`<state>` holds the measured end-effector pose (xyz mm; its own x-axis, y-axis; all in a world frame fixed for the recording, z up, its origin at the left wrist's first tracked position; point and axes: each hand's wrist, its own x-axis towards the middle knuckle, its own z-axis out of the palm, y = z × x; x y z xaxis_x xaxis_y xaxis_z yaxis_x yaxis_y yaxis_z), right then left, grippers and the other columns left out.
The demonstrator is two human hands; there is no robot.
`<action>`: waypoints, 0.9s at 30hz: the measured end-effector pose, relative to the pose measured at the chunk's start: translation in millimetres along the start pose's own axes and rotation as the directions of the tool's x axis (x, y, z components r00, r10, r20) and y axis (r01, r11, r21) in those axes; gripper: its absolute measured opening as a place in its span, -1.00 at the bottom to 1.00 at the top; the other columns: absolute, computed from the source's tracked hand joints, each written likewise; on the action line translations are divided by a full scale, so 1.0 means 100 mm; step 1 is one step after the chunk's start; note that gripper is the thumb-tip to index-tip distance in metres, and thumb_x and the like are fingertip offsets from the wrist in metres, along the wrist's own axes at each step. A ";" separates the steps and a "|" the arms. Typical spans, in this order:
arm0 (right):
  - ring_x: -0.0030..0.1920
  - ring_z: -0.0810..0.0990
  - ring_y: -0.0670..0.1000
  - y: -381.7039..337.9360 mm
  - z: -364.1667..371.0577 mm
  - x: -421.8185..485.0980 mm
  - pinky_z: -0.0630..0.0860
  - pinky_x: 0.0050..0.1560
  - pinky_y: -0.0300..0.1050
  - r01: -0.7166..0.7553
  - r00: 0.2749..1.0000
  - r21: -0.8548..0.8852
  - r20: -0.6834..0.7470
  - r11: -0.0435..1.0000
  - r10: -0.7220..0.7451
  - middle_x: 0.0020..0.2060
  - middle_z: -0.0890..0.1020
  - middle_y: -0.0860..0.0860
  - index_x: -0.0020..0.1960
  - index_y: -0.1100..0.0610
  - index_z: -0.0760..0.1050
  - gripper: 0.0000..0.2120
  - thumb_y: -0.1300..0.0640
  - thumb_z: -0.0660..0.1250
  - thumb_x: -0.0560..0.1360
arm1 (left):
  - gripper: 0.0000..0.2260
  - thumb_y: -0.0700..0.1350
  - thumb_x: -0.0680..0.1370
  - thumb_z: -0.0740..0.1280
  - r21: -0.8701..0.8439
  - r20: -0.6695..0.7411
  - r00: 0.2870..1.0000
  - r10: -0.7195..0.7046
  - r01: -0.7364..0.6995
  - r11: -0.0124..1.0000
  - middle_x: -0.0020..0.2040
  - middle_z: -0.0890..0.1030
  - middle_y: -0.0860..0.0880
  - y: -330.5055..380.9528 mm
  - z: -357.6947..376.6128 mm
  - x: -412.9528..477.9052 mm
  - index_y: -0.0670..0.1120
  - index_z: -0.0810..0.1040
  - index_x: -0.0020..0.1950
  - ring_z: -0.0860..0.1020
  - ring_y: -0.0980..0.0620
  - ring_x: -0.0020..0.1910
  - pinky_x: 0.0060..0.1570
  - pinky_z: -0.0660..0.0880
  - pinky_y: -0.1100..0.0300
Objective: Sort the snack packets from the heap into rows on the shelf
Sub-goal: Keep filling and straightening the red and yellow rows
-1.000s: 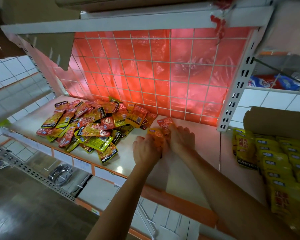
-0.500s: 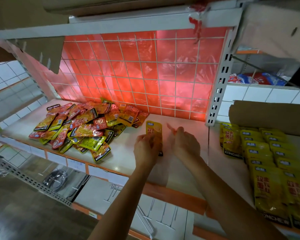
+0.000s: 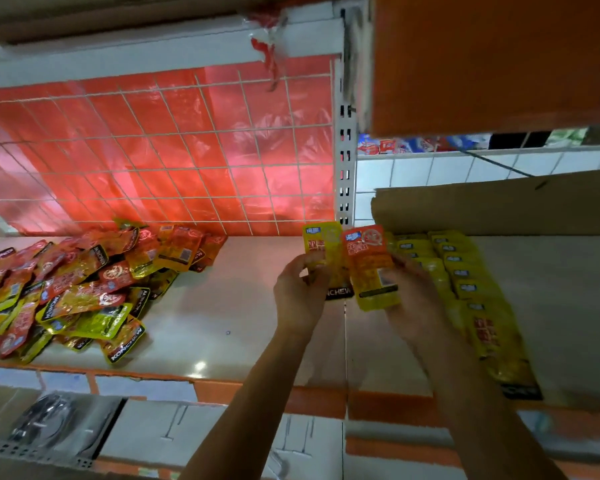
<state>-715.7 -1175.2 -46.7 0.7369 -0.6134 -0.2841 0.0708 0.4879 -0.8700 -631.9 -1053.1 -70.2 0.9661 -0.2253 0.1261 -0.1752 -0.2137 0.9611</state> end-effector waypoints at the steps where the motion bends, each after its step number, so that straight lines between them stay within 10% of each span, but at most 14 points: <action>1: -0.17 0.62 0.12 -0.05 -0.09 0.00 0.52 -0.27 -0.10 0.003 1.000 0.002 -0.009 1.000 -0.003 -0.10 0.63 0.14 0.19 0.17 0.51 -0.63 0.44 0.19 0.46 | -0.81 -0.19 0.48 0.40 0.004 0.017 1.000 -0.005 0.005 1.000 -0.09 0.62 0.16 0.01 0.07 0.00 0.12 0.59 -0.05 0.57 0.30 -0.18 -0.11 0.52 0.35; 5: -0.31 0.67 0.03 -0.27 -0.41 -0.03 0.55 -0.38 -0.20 0.023 0.999 0.002 0.032 1.000 -0.023 -0.27 0.68 0.08 0.07 0.22 0.52 -0.76 0.43 0.21 0.49 | -0.77 -0.17 0.45 0.45 -0.007 0.095 0.994 -0.062 0.063 0.998 -0.18 0.55 0.32 0.02 0.30 -0.03 0.18 0.55 -0.12 0.55 0.42 -0.25 -0.20 0.48 0.46; 12: -0.05 0.64 0.28 -0.53 -0.77 -0.02 0.60 -0.24 0.06 -0.044 0.991 0.131 0.133 0.990 0.026 0.15 0.52 0.41 0.34 0.37 0.30 -0.60 0.39 0.07 0.51 | -0.78 -0.12 0.45 0.41 0.187 0.140 0.988 -0.058 0.031 0.982 -0.08 0.57 0.17 0.00 0.60 -0.12 0.08 0.64 0.08 0.51 0.27 -0.23 -0.28 0.31 0.64; 19: 0.01 0.65 0.23 -0.62 -0.95 0.02 0.55 0.01 0.25 -0.071 0.966 0.229 0.257 0.971 0.010 0.00 0.61 0.25 0.11 0.20 0.43 -0.73 0.31 0.13 0.44 | -0.70 -0.10 0.48 0.42 0.281 0.183 0.983 0.001 -0.053 0.958 0.11 0.66 0.03 0.02 0.78 -0.22 0.01 0.60 0.22 0.56 0.16 -0.12 -0.22 0.33 0.64; 24: -0.04 0.66 0.12 -0.64 -1.05 0.08 0.58 0.00 0.16 -0.050 0.956 0.266 0.292 0.963 -0.031 -0.08 0.64 0.14 0.11 0.17 0.45 -0.67 0.31 0.19 0.36 | -0.65 -0.04 0.51 0.41 0.426 0.220 0.972 0.078 -0.167 0.889 0.14 0.63 -0.05 0.04 0.82 -0.23 -0.04 0.57 0.29 0.60 0.00 0.00 0.08 0.52 0.17; 27: -0.07 0.67 0.08 -0.63 -1.07 0.10 0.60 -0.11 0.03 -0.006 0.961 0.220 0.272 0.975 -0.056 -0.10 0.65 0.12 0.04 0.19 0.48 -0.72 0.34 0.21 0.35 | -0.68 -0.08 0.50 0.41 0.469 0.233 0.965 0.122 -0.221 0.855 0.16 0.59 -0.09 0.03 0.84 -0.22 -0.09 0.58 0.25 0.58 -0.01 0.04 0.06 0.46 0.24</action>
<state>-785.3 -1278.8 -37.6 0.8870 -0.4474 -0.1146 0.2129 0.6163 -0.7582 -669.6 -1128.5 -90.9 0.8668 -0.4646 0.1813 -0.4521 -0.5785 0.6789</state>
